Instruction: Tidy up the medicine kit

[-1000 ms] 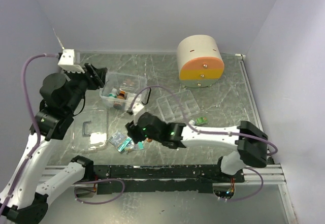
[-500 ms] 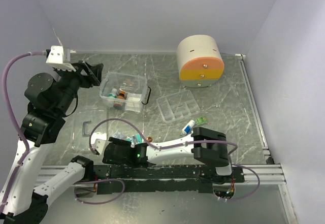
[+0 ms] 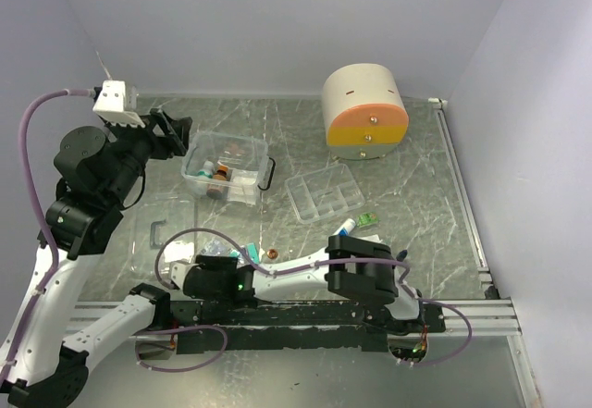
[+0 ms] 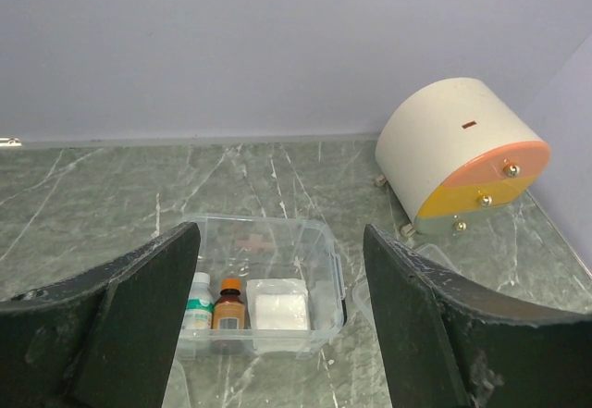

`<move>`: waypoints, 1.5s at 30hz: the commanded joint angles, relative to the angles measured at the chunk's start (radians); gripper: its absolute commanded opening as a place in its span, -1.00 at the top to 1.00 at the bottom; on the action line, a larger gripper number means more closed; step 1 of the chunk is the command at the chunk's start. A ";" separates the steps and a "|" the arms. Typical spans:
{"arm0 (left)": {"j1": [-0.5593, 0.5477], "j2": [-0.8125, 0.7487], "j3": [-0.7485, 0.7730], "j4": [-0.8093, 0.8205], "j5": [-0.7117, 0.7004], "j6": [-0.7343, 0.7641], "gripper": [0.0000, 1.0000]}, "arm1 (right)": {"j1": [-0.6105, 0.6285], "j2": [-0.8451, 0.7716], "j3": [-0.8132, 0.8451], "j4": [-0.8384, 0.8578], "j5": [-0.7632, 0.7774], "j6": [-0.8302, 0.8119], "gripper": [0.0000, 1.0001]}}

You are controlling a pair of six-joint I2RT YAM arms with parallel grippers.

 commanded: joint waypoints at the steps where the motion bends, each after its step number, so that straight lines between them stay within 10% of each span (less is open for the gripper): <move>1: -0.004 0.005 0.037 -0.007 0.001 0.017 -0.64 | 0.003 0.042 0.025 -0.014 0.070 -0.071 0.00; 11: -0.004 0.011 0.045 -0.013 -0.009 0.019 -0.65 | 0.004 0.041 0.027 0.051 0.177 -0.105 1.00; 45: -0.004 0.027 -0.015 -0.008 0.015 -0.031 -0.64 | -0.288 -0.349 -0.170 0.082 -0.363 0.324 1.00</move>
